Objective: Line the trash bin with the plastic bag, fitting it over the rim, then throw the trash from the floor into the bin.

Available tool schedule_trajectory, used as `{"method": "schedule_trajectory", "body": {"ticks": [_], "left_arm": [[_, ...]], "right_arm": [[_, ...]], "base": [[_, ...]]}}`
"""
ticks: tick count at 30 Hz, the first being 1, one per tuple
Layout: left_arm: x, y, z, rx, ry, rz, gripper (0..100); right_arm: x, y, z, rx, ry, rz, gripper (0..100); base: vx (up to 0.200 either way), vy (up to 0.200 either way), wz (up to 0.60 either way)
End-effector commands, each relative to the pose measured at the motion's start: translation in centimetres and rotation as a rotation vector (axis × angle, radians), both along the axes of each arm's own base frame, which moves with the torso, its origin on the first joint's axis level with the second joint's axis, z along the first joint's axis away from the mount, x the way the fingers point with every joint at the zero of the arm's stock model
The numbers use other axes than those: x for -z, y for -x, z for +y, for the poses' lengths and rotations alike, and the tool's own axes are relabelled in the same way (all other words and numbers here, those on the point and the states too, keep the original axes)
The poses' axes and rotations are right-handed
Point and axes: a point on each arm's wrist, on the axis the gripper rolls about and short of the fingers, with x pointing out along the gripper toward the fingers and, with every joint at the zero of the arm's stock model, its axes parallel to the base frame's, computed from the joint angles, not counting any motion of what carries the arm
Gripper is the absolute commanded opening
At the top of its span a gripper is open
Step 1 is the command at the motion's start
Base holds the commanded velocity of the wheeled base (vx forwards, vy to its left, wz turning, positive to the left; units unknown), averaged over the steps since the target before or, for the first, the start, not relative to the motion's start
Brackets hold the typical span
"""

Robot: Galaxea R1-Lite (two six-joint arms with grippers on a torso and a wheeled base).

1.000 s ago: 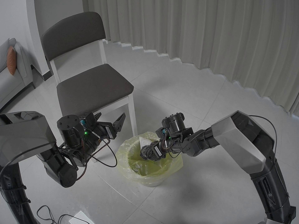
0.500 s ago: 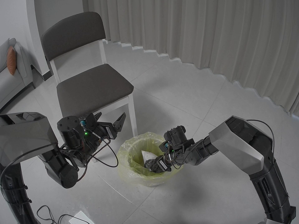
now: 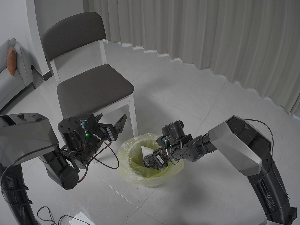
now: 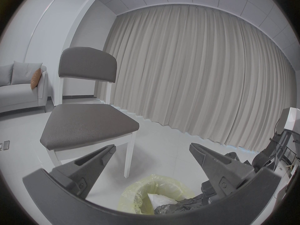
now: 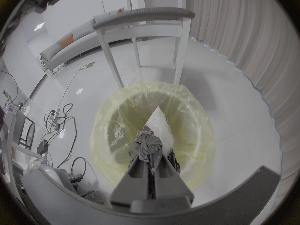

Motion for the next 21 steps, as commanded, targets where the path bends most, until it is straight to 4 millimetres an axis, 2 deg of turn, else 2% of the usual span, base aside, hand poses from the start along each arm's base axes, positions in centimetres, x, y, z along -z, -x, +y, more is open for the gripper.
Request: {"method": "schedule_trajectory", "body": {"ticks": [1, 8, 11, 13, 17, 18, 20, 21], "left_arm": [[0.1, 0.0, 0.0, 0.000, -0.001, 0.002, 100], [0.6, -0.1, -0.1, 0.000, -0.005, 0.014, 100], [0.7, -0.2, -0.1, 0.000, -0.003, 0.006, 100], [0.7, -0.2, 0.0, -0.002, -0.002, 0.008, 100], [0.7, -0.2, 0.0, -0.002, -0.002, 0.008, 100], [0.7, -0.2, -0.1, 0.000, -0.002, 0.007, 100], [0.7, -0.2, -0.1, 0.000, -0.002, 0.007, 100], [0.7, -0.2, -0.1, 0.000, -0.002, 0.007, 100]], "right_arm": [[1.4, -0.1, 0.2, 0.001, 0.008, 0.015, 100], [0.9, -0.4, 0.1, 0.017, -0.007, 0.002, 100], [-0.7, -0.8, 0.0, 0.045, -0.044, -0.016, 100], [-2.0, -1.6, -1.2, 0.077, -0.061, -0.036, 100], [-2.6, -1.9, -1.8, 0.090, -0.067, -0.046, 100], [-2.7, -3.3, -4.7, 0.153, -0.060, -0.039, 100], [-2.2, -3.8, -6.2, 0.176, -0.044, -0.026, 100], [-2.2, -3.8, -6.2, 0.176, -0.044, -0.026, 100]], "base": [[0.000, 0.000, 0.00], [0.000, 0.000, 0.00], [0.000, 0.000, 0.00], [0.000, 0.000, 0.00], [0.000, 0.000, 0.00], [0.000, 0.000, 0.00], [0.000, 0.000, 0.00], [0.000, 0.000, 0.00]]}}
